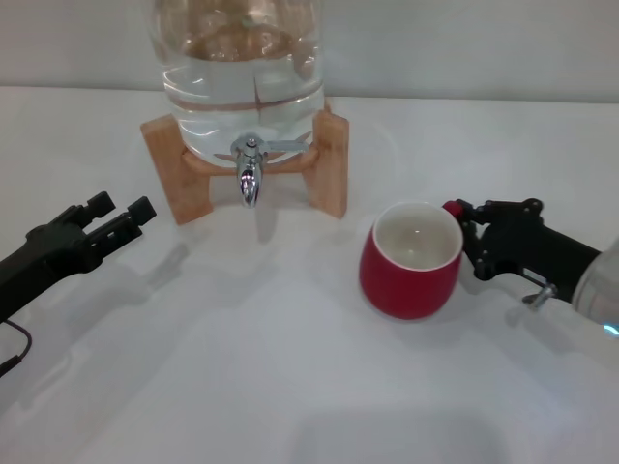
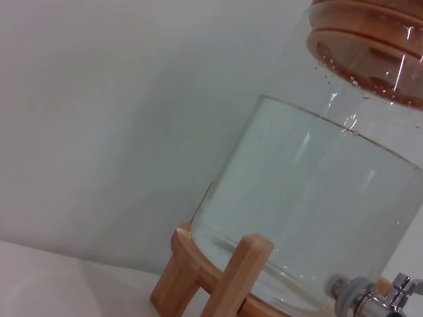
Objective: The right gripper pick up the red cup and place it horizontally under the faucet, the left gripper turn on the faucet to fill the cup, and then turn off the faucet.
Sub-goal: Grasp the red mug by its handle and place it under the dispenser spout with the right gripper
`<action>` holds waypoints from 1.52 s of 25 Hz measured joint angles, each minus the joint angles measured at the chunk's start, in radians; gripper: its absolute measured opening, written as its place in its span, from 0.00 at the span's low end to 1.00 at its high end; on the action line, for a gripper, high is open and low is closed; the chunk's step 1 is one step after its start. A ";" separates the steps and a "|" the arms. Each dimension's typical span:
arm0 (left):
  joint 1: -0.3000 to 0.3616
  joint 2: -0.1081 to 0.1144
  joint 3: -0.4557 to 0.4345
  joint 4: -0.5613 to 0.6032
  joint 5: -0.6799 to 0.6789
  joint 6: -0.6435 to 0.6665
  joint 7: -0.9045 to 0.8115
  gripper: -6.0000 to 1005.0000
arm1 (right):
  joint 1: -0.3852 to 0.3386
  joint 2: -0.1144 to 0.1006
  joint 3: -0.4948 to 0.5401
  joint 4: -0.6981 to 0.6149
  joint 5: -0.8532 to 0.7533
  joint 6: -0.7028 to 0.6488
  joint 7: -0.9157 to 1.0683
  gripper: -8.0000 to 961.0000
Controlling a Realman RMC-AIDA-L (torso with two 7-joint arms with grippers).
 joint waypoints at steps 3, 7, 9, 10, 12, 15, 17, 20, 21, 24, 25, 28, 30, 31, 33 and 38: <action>0.001 0.000 0.000 0.000 -0.007 0.000 -0.001 0.89 | 0.009 0.000 -0.061 0.029 0.041 -0.055 -0.002 0.09; 0.004 0.000 0.000 0.000 -0.012 0.000 0.001 0.89 | 0.011 0.000 -0.096 0.071 0.056 -0.115 -0.002 0.09; 0.005 0.000 0.000 0.000 -0.012 0.000 0.001 0.89 | 0.012 0.000 -0.111 0.092 0.071 -0.146 -0.002 0.09; 0.005 0.000 0.000 0.000 -0.012 0.000 0.001 0.89 | 0.012 0.000 -0.122 0.102 0.082 -0.161 -0.002 0.09; 0.005 0.000 0.000 0.000 -0.012 0.000 0.001 0.89 | 0.013 0.000 -0.150 0.120 0.112 -0.189 -0.003 0.09; 0.005 0.000 0.000 0.000 -0.012 0.001 0.000 0.89 | 0.013 0.000 -0.192 0.147 0.146 -0.226 -0.008 0.09; 0.005 0.000 0.000 0.000 -0.012 0.001 -0.001 0.89 | 0.015 0.000 -0.219 0.162 0.164 -0.241 -0.012 0.09; 0.004 0.000 0.000 0.000 -0.012 0.002 -0.001 0.89 | 0.017 0.000 -0.252 0.185 0.188 -0.268 -0.015 0.09; 0.004 0.000 0.000 0.000 -0.012 0.002 -0.001 0.89 | 0.018 0.000 -0.259 0.191 0.195 -0.277 -0.015 0.09; 0.004 0.000 0.000 0.000 -0.012 0.002 -0.001 0.89 | 0.023 0.000 -0.284 0.205 0.218 -0.298 -0.015 0.09; 0.005 0.000 0.000 0.000 -0.012 0.002 -0.001 0.89 | 0.025 0.000 -0.289 0.205 0.222 -0.300 -0.015 0.09; 0.006 0.000 0.000 0.000 -0.012 0.002 0.000 0.89 | 0.031 0.000 -0.299 0.206 0.226 -0.302 -0.016 0.09; 0.008 0.000 0.000 0.000 -0.012 0.001 0.000 0.89 | 0.037 0.000 -0.305 0.206 0.234 -0.305 -0.016 0.09; 0.008 0.000 0.000 0.000 -0.012 0.001 0.000 0.89 | 0.041 0.000 -0.311 0.206 0.242 -0.307 -0.016 0.09; 0.009 0.000 0.000 -0.002 -0.012 0.001 0.000 0.89 | 0.052 0.000 -0.324 0.206 0.264 -0.313 -0.016 0.09; 0.010 -0.001 0.000 -0.003 -0.012 0.001 -0.001 0.89 | 0.083 0.000 -0.347 0.206 0.292 -0.352 -0.022 0.09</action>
